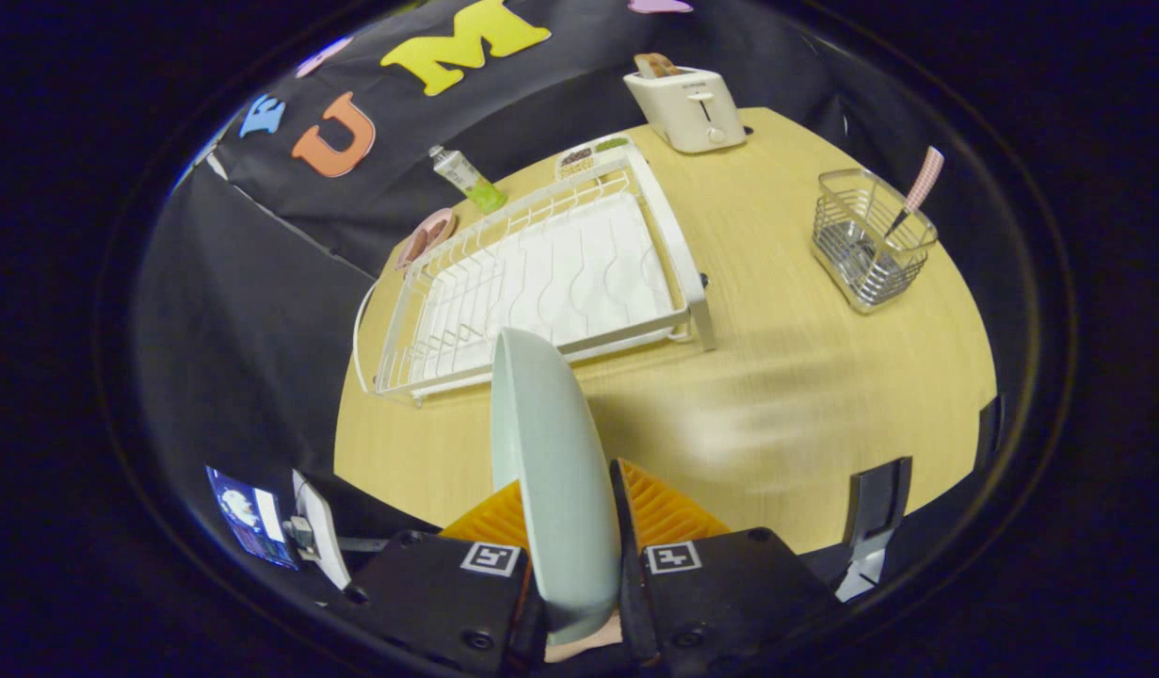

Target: Take the plate from the dish rack, then take the spoon from the basket and place it into the plate.

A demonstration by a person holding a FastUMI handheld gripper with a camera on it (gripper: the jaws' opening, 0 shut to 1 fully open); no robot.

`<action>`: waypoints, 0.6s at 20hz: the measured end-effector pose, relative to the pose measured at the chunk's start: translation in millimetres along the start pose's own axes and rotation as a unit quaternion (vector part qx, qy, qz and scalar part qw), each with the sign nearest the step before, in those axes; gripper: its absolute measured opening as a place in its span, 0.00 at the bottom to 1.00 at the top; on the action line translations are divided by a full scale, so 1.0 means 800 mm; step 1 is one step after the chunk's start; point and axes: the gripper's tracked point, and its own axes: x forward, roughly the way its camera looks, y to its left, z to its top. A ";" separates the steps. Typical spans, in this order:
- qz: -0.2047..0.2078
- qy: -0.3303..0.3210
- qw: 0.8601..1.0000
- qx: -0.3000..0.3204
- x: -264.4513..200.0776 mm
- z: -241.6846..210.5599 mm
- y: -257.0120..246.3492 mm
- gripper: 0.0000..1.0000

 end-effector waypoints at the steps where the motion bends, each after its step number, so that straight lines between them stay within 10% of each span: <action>1: 0.006 0.002 1.000 0.011 0.005 -0.004 -0.005 0.35; 12: 0.055 0.012 0.994 0.095 0.046 -0.018 -0.033 0.35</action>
